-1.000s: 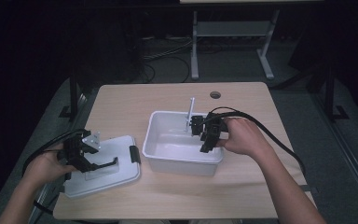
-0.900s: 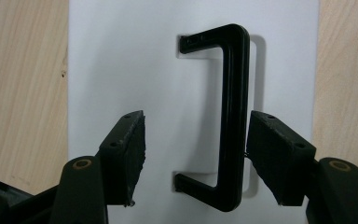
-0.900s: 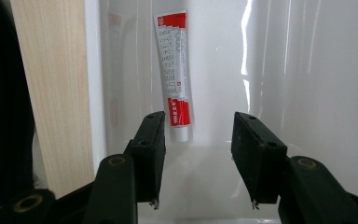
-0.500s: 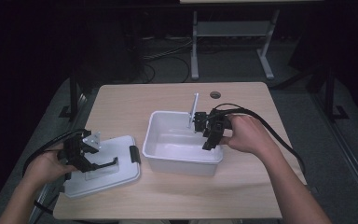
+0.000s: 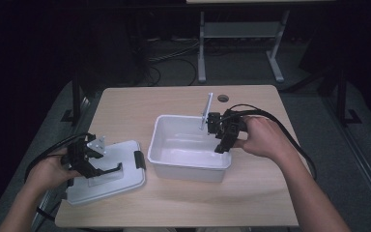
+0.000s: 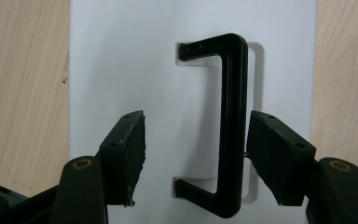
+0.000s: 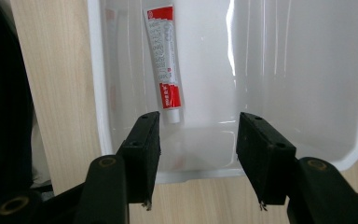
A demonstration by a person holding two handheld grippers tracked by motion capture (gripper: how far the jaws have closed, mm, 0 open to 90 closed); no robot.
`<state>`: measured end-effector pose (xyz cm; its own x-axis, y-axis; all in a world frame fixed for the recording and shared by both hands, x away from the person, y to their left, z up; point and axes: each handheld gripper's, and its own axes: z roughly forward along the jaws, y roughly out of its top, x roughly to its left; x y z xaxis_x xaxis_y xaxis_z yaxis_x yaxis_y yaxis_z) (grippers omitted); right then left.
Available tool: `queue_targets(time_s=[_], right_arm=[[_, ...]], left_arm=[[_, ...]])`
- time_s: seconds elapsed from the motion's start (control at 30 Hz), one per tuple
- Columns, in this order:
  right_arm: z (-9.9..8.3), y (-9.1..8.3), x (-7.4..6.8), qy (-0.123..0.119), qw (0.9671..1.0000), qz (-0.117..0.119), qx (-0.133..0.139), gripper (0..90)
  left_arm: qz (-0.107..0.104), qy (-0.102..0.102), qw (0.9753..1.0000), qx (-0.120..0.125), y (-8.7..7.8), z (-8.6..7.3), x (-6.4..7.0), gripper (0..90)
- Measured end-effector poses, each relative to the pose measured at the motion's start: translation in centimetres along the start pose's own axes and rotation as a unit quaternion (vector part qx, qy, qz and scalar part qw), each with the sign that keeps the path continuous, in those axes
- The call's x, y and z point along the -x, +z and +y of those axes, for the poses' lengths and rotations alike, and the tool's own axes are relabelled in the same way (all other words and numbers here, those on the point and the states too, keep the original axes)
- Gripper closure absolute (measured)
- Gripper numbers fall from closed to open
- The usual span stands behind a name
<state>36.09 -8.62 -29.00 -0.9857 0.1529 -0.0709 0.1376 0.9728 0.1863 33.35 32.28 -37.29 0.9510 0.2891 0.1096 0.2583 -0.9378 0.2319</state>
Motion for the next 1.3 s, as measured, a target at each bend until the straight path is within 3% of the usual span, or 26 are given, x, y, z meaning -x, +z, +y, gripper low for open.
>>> queue_targets(time_s=[0.47,1.3], right_arm=[[-1.3,-0.4,0.1,0.011,0.9999,-0.006,-0.006,46.8],[-5.5,-0.5,0.4,0.046,0.9989,-0.007,-0.010,45.8]], left_arm=[[-0.001,0.001,1.0000,-0.001,0.1,0.1,0.0,36.9],[0.000,0.003,1.0000,0.000,0.1,0.3,0.0,36.8]])
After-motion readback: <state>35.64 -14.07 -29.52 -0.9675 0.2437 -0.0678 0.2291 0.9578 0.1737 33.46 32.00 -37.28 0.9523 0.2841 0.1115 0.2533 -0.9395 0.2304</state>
